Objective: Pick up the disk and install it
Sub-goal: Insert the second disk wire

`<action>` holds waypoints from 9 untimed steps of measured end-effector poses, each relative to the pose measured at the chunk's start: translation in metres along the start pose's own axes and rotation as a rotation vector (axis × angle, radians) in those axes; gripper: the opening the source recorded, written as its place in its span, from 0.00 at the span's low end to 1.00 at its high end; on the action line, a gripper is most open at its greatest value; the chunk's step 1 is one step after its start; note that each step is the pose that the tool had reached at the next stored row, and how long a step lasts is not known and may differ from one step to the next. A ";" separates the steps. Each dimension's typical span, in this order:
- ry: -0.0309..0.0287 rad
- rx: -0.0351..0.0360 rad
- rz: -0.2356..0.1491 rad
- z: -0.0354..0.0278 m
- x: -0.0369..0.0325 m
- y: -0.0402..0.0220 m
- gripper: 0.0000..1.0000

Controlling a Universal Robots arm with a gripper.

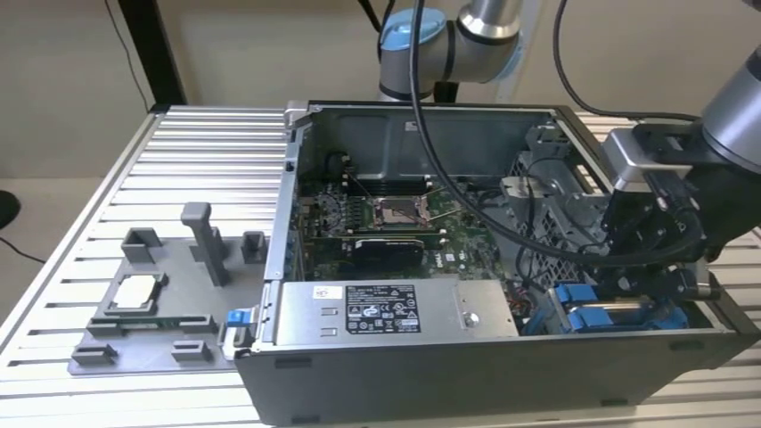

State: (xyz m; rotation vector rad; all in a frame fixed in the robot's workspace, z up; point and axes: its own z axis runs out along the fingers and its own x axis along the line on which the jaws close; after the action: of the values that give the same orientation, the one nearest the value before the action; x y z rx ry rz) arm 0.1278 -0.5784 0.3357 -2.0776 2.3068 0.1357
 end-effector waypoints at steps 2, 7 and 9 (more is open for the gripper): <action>0.0005 -0.0019 0.000 -0.0064 -0.0005 0.0003 1.00; 0.0006 -0.0052 0.001 -0.0252 -0.0020 0.0011 1.00; 0.0006 -0.0057 0.000 -0.0343 -0.0029 0.0016 1.00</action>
State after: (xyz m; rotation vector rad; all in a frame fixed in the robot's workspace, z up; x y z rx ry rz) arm 0.1276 -0.5784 0.3702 -2.0800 2.3100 0.1419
